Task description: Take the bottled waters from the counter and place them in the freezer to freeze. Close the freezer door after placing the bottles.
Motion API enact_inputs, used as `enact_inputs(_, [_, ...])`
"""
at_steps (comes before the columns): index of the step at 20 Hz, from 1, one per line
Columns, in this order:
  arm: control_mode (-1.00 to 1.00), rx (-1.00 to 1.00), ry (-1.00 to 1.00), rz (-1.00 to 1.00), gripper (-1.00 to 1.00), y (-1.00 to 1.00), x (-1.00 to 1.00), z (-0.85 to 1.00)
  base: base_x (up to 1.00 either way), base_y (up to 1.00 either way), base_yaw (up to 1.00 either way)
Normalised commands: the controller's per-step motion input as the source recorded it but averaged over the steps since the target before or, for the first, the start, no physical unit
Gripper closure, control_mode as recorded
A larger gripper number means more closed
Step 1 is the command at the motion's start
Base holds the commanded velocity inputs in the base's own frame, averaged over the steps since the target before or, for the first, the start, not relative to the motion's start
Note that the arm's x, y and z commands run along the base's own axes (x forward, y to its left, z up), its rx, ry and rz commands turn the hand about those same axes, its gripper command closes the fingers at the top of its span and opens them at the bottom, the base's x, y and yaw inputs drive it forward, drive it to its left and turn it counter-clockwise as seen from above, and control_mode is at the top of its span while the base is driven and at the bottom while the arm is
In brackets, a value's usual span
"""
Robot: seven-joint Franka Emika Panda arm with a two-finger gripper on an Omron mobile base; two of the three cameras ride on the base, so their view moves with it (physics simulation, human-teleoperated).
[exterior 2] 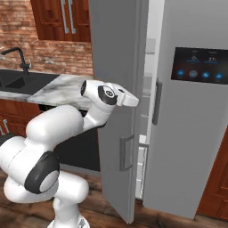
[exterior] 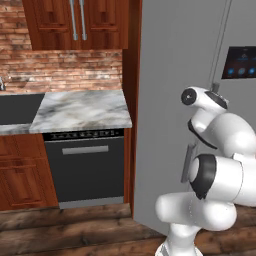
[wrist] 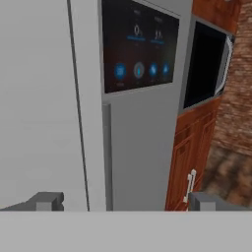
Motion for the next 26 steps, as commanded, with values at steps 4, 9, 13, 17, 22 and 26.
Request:
enact_inputs(4, [-1.00, 0.00, 0.00, 0.05, -1.00, -0.37, 0.20, -0.19, 0.00, 0.00, 0.00])
enact_inputs(9, [-1.00, 0.00, 0.00, 0.01, -1.00, -0.31, 0.44, -0.08, 0.00, 0.00, 0.00])
enact_inputs(13, [-1.00, 0.00, 0.00, 0.00, -1.00, -0.25, 0.52, -0.01, 0.00, 0.00, 0.00])
enact_inputs(17, [-1.00, 0.00, 0.00, 0.00, -1.00, -0.14, 0.47, -0.10, 0.00, 0.00, 0.00])
enact_inputs(22, [-1.00, 0.00, 0.00, 0.03, -1.00, -0.05, 0.26, -0.13, 0.00, 0.00, 0.00])
enact_inputs(26, [-1.00, 0.00, 0.00, 0.02, -1.00, -0.15, 0.15, -0.21, 0.00, 0.00, 0.00])
